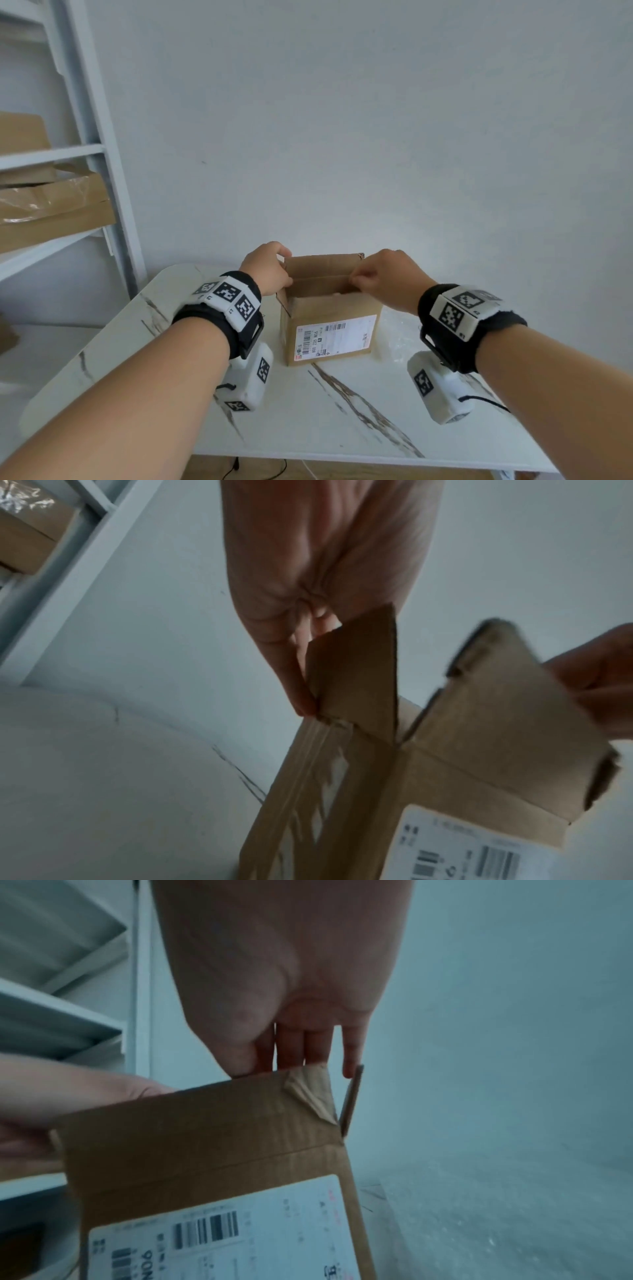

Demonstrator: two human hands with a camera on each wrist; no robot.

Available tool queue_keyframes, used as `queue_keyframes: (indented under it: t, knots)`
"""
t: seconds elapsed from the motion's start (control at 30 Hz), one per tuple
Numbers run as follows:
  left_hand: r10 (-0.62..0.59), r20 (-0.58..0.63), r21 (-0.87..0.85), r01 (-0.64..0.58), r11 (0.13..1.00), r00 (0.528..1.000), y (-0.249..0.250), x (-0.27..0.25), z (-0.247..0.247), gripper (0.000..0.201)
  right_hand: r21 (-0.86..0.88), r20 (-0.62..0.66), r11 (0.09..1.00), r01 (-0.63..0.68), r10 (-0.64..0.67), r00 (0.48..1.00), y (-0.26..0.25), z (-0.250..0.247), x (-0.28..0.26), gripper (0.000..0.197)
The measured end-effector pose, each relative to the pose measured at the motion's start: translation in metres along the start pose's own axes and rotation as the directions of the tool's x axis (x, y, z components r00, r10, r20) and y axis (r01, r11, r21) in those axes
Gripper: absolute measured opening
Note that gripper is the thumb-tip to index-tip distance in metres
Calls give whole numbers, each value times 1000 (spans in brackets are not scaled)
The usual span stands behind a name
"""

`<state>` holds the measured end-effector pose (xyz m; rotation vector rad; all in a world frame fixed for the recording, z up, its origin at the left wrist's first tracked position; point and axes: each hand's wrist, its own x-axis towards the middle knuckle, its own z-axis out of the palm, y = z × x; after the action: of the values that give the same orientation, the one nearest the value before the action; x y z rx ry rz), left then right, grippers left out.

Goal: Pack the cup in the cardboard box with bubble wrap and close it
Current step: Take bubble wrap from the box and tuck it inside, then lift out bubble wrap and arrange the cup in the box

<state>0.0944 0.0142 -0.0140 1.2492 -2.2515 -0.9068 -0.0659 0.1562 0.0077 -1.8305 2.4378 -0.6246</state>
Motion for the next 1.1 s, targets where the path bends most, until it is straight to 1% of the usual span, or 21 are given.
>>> queue_keyframes:
  t: [0.07,0.13,0.17,0.2,0.23,0.27,0.3,0.33,0.4,0.43,0.47,0.53,0.57,0.63,0.83,0.9,1.03,1.1]
  knots:
    - [-12,-19,-20,12,1000,1000,-2,2,2,48,105,-167,994,-15,33,985,10,-3,2,23]
    - [-14,-38,-9,14,1000,999,-3,4,3,45,197,-304,979,-57,117,945,25,-6,4,22]
    - [-8,-52,7,8,1000,999,-2,5,3,43,241,-326,966,-95,172,930,34,-5,5,23]
    - [3,-67,27,-1,1000,998,-2,5,4,43,263,-317,955,-140,223,922,44,-3,6,24]
    - [16,-76,51,-12,999,997,-2,6,5,42,254,-277,947,-197,267,923,54,1,5,24]
    - [37,-76,88,-30,996,996,-1,7,6,41,214,-209,941,-263,307,929,64,6,5,25]
    - [63,-62,140,-54,989,996,-1,7,6,40,151,-122,934,-323,342,932,73,12,3,28]
    - [88,-42,200,-78,977,995,1,6,7,39,70,-23,926,-371,373,927,81,19,2,36]
    - [120,-7,285,-113,952,993,1,6,7,38,-66,157,908,-413,419,895,95,36,-1,61]
    - [123,2,298,-118,947,992,0,6,6,37,-99,222,900,-425,436,872,101,44,-2,72]
    - [127,5,303,-122,945,992,-1,6,6,36,-116,267,890,-442,456,849,105,52,-3,81]
    - [134,2,309,-128,942,991,-1,5,5,36,-145,293,870,-471,492,819,109,64,-6,89]
    - [135,4,312,-129,941,991,-1,5,5,37,-161,279,861,-482,508,815,110,68,-7,89]
    - [136,8,311,-131,941,991,0,6,5,37,-176,229,852,-493,523,821,108,72,-9,80]
    - [112,59,254,-124,959,992,3,8,5,42,-172,173,859,-483,509,843,99,69,-11,36]
    - [123,86,269,-142,953,989,8,7,4,42,-138,141,851,-507,523,840,100,65,-7,24]
    - [138,131,315,-173,933,982,16,3,5,40,-78,75,825,-560,565,822,107,56,-5,21]
    - [123,130,264,-154,952,984,17,1,5,45,-43,35,821,-570,571,820,109,50,-6,23]
